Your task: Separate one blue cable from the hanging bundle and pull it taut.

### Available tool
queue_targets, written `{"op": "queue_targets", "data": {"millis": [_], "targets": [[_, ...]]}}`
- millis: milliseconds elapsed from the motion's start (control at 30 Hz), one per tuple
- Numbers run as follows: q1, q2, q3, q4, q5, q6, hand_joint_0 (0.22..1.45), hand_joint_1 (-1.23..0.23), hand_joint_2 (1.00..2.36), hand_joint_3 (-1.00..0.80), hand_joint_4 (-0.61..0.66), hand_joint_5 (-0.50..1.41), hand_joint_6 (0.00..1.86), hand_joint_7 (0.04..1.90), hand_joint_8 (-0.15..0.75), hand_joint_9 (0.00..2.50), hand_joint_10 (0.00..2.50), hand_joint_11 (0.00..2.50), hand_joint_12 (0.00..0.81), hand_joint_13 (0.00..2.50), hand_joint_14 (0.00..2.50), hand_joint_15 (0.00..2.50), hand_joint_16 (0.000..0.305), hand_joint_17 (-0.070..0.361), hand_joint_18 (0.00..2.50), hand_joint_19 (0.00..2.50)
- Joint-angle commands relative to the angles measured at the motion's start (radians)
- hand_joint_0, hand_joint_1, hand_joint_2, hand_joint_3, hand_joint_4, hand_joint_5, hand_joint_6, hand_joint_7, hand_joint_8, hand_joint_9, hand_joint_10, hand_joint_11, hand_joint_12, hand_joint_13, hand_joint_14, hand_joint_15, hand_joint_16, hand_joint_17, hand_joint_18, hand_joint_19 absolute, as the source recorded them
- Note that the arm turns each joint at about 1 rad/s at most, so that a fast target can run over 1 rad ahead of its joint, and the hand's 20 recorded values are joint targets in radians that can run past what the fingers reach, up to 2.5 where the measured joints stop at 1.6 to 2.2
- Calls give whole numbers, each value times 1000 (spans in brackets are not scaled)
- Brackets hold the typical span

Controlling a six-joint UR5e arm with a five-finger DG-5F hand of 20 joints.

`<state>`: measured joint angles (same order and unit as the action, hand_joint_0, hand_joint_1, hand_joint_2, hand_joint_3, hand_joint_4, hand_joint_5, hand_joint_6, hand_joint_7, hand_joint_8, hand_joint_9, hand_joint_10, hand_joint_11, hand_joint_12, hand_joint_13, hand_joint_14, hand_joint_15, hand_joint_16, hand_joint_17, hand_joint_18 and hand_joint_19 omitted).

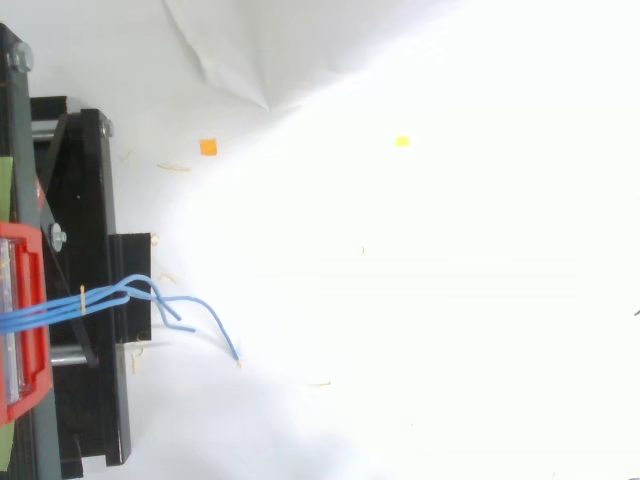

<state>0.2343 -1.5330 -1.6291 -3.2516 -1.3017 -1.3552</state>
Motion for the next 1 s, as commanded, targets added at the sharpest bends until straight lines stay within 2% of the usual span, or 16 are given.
{"op": "queue_targets", "data": {"millis": [0,33,100,133,167,233,333,400,500,733,967], "targets": [[-18,1,0,-26,-11,536,398,-487,1000,-500,85,-163,502,664,207,669,9,248,253,331,5,123,44,100,249,328],[-26,1,0,-39,-11,613,399,-486,1000,-500,85,-163,502,662,206,669,9,236,253,331,5,126,44,100,249,328],[-32,1,0,-46,-10,666,399,-485,1000,-500,85,-163,502,662,206,666,9,243,253,329,5,119,44,99,248,328],[-41,1,0,-48,-8,729,398,-487,1000,-500,85,-163,502,661,207,666,9,243,253,330,5,126,44,100,248,328],[-44,-1,0,-48,-7,752,398,-487,1000,-500,84,-163,502,665,207,666,9,236,253,330,5,118,44,100,248,327],[-47,-1,0,-49,-7,755,398,-488,1000,-500,92,-163,502,675,207,666,9,243,253,331,5,118,44,100,249,319],[-52,-1,0,-60,12,752,399,-497,1000,-500,102,-169,502,680,208,660,10,253,253,333,5,118,45,101,256,273],[-58,1,0,-88,44,751,402,-503,1000,-500,107,-175,502,682,208,649,10,258,256,335,5,128,46,104,257,272],[-61,-1,0,-88,51,758,403,-505,1000,-500,110,-180,502,685,217,649,10,267,268,366,5,138,51,114,308,283],[-63,1,0,-89,53,763,384,-467,1000,-500,114,-201,502,684,247,741,10,247,318,655,8,195,82,185,851,224],[-66,-1,0,-89,51,760,349,-401,1000,-500,135,-230,502,668,323,796,7,168,376,782,6,137,96,216,1115,151]]}}
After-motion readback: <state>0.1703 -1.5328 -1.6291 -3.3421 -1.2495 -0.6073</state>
